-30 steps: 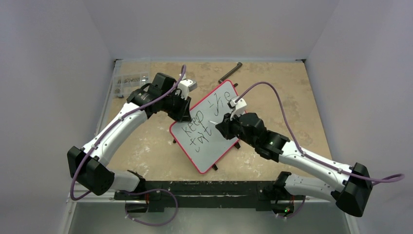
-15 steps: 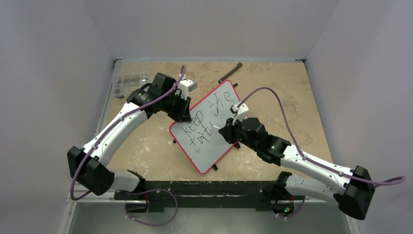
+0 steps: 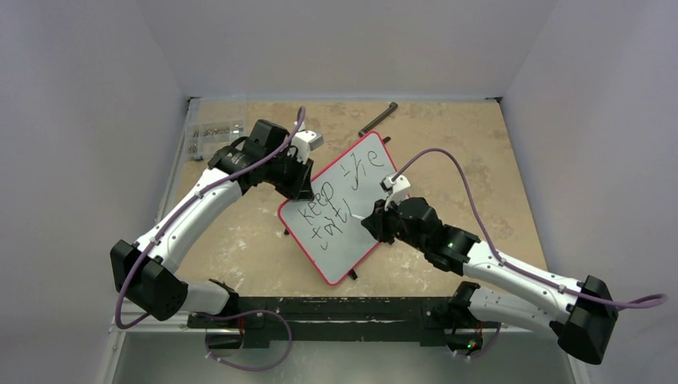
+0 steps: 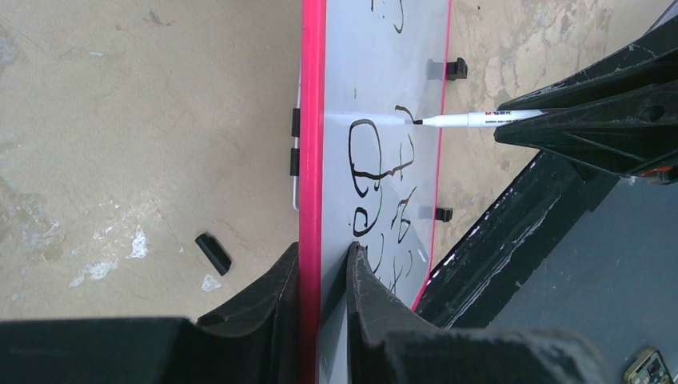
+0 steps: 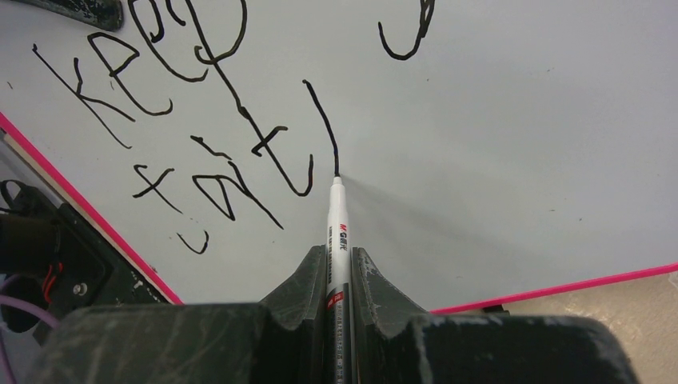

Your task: Write a sentence on the whiteboard

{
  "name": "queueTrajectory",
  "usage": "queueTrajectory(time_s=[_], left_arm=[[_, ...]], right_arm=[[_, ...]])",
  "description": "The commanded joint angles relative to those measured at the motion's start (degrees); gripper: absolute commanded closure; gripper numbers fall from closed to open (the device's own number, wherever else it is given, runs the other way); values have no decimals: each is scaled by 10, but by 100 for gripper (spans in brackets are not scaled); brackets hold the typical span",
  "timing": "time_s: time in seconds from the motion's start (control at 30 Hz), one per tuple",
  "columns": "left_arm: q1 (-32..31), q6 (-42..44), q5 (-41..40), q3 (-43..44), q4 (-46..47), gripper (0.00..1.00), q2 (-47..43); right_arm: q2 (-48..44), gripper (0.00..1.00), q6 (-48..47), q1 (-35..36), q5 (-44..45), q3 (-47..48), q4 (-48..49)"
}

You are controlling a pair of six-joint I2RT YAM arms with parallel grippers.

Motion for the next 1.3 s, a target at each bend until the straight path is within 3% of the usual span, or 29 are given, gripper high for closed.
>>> queueTrajectory(time_s=[0.0, 0.7, 1.27], left_arm=[[9, 63, -163, -11, -42, 100, 1], [9, 64, -161, -11, -42, 100, 0], [8, 64, -163, -11, -42, 100, -3]], right_arm=[[9, 100, 0, -2, 1, 15, -11], [60, 100, -44, -4, 55, 91, 1], [33, 100, -28, -11, 45, 53, -18]])
